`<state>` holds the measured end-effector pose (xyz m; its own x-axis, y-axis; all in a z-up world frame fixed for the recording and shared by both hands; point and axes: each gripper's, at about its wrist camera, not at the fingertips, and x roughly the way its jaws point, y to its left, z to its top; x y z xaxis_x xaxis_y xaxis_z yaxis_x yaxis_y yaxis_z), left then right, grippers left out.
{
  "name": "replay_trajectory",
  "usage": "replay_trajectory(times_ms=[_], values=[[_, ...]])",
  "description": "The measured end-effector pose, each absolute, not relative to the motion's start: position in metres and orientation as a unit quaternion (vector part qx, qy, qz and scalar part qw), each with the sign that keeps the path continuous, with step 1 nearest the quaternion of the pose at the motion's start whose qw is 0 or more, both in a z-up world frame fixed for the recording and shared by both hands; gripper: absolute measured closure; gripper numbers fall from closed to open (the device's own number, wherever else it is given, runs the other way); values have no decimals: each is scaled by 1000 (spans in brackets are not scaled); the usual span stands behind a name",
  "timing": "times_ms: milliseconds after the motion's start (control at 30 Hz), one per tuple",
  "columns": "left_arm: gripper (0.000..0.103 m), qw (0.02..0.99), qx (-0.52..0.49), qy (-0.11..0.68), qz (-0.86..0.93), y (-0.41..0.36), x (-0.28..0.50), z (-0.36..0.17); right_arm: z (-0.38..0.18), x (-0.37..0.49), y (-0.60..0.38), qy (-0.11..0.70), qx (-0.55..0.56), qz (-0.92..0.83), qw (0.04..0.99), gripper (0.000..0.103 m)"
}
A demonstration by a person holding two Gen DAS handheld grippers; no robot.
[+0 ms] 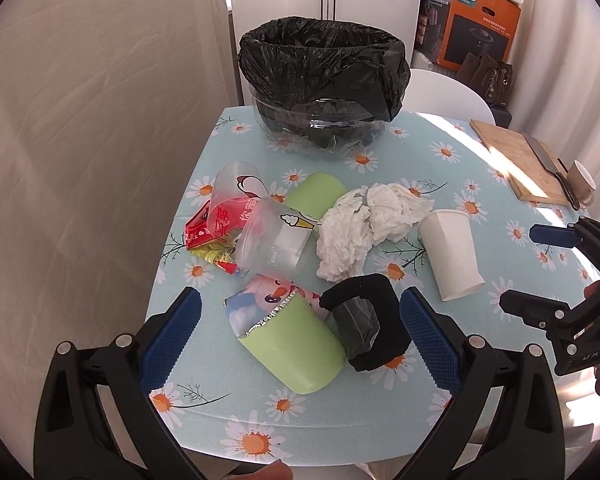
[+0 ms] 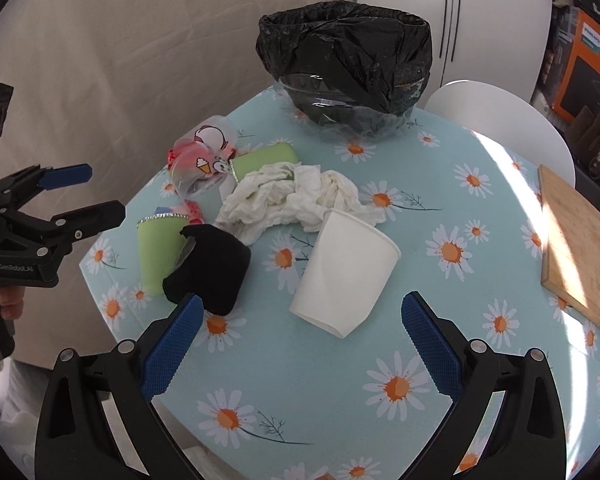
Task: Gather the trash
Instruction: 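Grasp the white paper cup with the right tool while the left tool grasps the clear plastic cup, then lift both cups and carry them over the black-bagged bin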
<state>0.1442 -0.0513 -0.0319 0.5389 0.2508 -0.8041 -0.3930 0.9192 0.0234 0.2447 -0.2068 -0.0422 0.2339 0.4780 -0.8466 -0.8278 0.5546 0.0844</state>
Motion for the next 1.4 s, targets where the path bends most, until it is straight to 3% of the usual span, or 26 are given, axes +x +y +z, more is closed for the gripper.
replay_trajectory(times_ms=[433,700,800,833,867,900,1400], values=[[6,861,-49,499,84,-5,209,-78,-81,286,-189,541,-124,372,744,8],[6,838,-40,541,56,11,239,-108,-103,308,-165,576,-144,341,729,8],[12,833,-42,550,41,16,243,-115,-112,314,-159,587,-151,332,723,9],[27,833,-39,551,39,17,243,-117,-114,315,-158,590,-153,333,720,11],[43,833,-36,550,44,18,244,-118,-115,316,-157,593,-156,335,715,38],[47,830,-41,554,43,20,245,-119,-116,317,-157,594,-151,343,712,37],[47,831,-3,554,51,-10,245,-82,-98,313,-187,562,-137,371,727,36]])
